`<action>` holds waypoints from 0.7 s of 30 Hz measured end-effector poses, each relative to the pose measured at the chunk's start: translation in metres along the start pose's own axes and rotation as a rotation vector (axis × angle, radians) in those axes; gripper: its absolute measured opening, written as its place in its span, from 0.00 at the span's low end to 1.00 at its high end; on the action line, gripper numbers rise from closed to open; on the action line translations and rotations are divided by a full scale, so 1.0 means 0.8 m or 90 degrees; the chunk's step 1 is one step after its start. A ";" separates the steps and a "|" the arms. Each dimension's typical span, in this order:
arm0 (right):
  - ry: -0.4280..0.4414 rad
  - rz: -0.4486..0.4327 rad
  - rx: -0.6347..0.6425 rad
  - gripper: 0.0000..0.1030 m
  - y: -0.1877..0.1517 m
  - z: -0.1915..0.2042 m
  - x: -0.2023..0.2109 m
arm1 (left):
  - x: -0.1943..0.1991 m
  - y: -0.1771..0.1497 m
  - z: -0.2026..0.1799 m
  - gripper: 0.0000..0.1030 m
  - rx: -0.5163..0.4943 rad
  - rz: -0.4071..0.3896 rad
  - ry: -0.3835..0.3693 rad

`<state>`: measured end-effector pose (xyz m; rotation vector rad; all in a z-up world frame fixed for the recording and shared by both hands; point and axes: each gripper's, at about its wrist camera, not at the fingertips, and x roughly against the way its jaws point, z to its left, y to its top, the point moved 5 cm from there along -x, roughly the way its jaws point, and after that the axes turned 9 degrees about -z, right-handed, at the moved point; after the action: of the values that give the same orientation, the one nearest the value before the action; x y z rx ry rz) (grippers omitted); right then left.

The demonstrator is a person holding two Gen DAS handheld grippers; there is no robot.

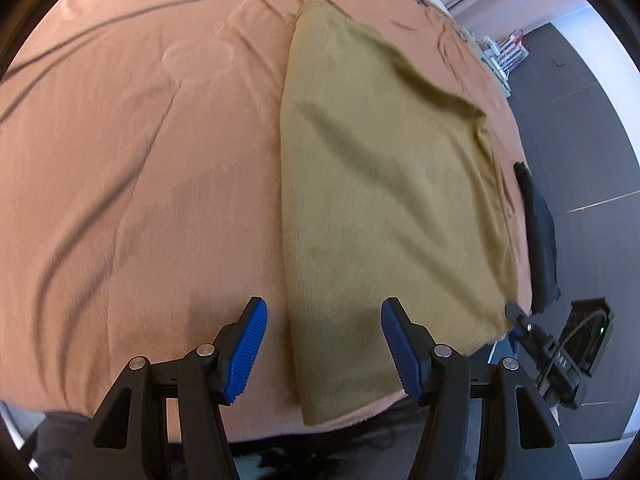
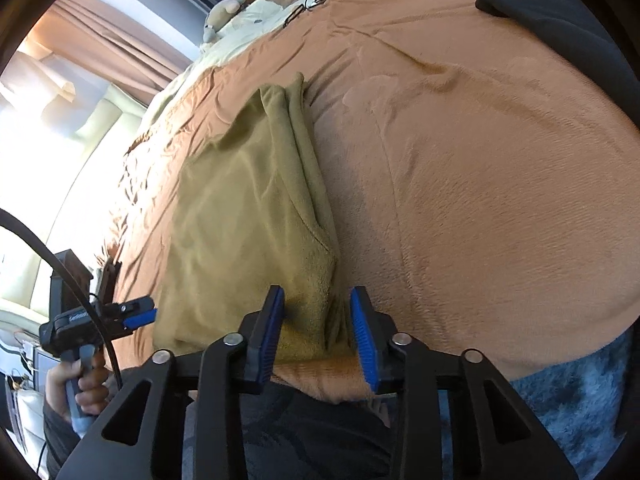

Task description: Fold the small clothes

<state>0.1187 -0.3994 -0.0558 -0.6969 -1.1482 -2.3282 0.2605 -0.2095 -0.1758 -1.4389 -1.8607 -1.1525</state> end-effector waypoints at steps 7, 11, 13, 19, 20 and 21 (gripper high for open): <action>-0.014 0.011 0.014 0.29 -0.005 0.007 0.000 | -0.002 -0.022 -0.004 0.47 0.002 0.023 -0.017; -0.013 0.014 0.023 0.29 0.001 0.014 0.001 | 0.002 -0.025 -0.005 0.21 -0.021 0.017 0.011; -0.014 0.013 0.024 0.29 0.004 0.015 0.000 | 0.004 -0.025 -0.002 0.14 -0.017 0.014 0.002; -0.017 0.019 0.035 0.29 0.005 0.022 -0.005 | 0.014 -0.030 0.009 0.11 -0.025 0.015 -0.007; -0.017 0.021 0.034 0.29 0.005 0.021 -0.007 | 0.017 -0.031 0.011 0.10 -0.026 0.014 -0.006; -0.018 0.023 0.031 0.29 0.004 0.020 -0.009 | 0.018 -0.031 0.012 0.10 -0.026 0.014 -0.006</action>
<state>0.1298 -0.3868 -0.0497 -0.7285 -1.1901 -2.2606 0.2335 -0.1957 -0.1773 -1.4864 -1.8330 -1.1813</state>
